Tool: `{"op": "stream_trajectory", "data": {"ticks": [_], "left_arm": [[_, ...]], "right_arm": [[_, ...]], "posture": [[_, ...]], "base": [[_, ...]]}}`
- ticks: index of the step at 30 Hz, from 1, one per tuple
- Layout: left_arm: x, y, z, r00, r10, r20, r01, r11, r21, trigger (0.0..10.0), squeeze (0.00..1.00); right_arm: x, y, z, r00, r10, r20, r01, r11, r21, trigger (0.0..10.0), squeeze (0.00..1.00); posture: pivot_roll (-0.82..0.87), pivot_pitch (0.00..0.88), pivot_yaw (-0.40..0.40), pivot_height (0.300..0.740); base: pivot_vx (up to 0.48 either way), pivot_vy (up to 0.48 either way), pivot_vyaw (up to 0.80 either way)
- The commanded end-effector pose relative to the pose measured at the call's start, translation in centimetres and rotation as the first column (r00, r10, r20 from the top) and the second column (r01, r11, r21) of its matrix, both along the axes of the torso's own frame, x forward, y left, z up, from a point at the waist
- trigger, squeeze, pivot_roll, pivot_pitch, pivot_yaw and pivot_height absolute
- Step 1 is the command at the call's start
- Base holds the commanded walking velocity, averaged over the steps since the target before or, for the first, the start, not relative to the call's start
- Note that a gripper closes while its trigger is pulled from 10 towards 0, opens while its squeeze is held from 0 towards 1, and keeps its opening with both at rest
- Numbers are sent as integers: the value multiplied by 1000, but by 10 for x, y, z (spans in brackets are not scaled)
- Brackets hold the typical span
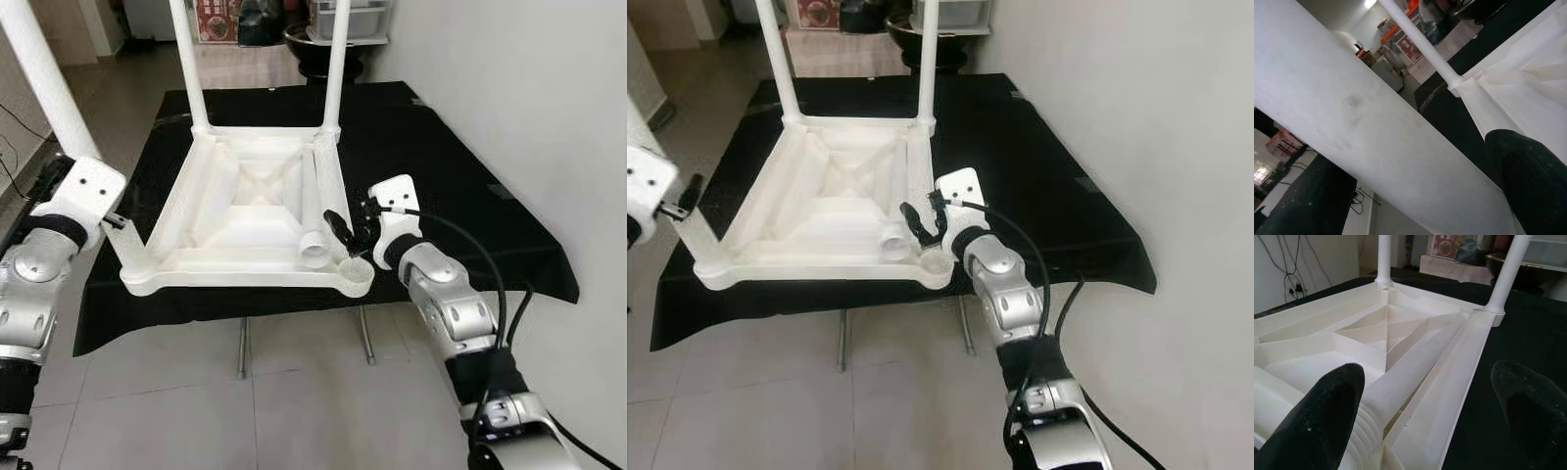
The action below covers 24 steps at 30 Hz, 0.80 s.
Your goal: Building children table
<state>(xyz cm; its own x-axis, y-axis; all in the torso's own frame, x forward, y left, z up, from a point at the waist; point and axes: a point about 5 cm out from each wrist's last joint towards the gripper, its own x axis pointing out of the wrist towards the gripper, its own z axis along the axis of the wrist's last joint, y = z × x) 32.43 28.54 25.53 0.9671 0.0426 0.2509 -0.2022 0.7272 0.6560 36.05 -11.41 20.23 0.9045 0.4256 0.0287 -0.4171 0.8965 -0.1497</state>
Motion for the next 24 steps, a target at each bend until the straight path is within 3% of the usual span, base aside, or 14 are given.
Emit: {"op": "stream_trajectory", "data": {"ticks": [1,3,5,8,9,13,17,21,24], "left_arm": [[-2,-2,-3,1000,-7,21,8,999,-31,10000,0],[-2,-7,-5,999,-28,26,29,998,-60,10000,0],[-7,-29,-13,988,-146,40,151,971,-184,10000,0],[-7,-29,-13,988,-146,40,151,971,-184,10000,0],[-20,-47,-19,971,-229,67,239,926,-292,10000,0],[-31,-50,-23,970,-227,87,243,913,-329,10000,0],[-54,-47,-32,983,-160,89,179,941,-288,10000,0],[-67,-45,-40,990,-120,75,137,939,-317,10000,0],[-77,-51,-51,992,-119,51,129,921,-369,10000,0]], "right_arm": [[-8,10,1,995,104,5,-104,995,6,10000,0],[-11,13,2,989,146,11,-146,989,7,10000,0],[-21,20,1,970,242,24,-242,970,-16,10000,0],[-21,20,1,970,242,24,-242,970,-16,10000,0],[-32,28,-1,937,349,26,-348,937,-43,10000,0],[-41,33,-2,895,445,25,-443,895,-53,10000,0],[-58,40,-4,803,596,13,-593,800,-94,10000,0],[-63,42,-6,778,629,-2,-625,773,-108,10000,0],[-60,41,-11,799,602,-19,-600,792,-112,10000,0]], "posture": [[-23,74,-50,740],[-23,74,-50,740],[-19,71,-50,740],[-19,71,-50,740],[-14,67,-43,740],[-9,64,-37,740],[-2,63,-37,740],[2,58,-29,740],[8,59,-30,740]], "base": [[0,0,0],[0,0,0],[0,0,0],[0,0,0],[0,0,0],[0,0,0],[0,0,0],[0,0,0],[0,0,0]]}}
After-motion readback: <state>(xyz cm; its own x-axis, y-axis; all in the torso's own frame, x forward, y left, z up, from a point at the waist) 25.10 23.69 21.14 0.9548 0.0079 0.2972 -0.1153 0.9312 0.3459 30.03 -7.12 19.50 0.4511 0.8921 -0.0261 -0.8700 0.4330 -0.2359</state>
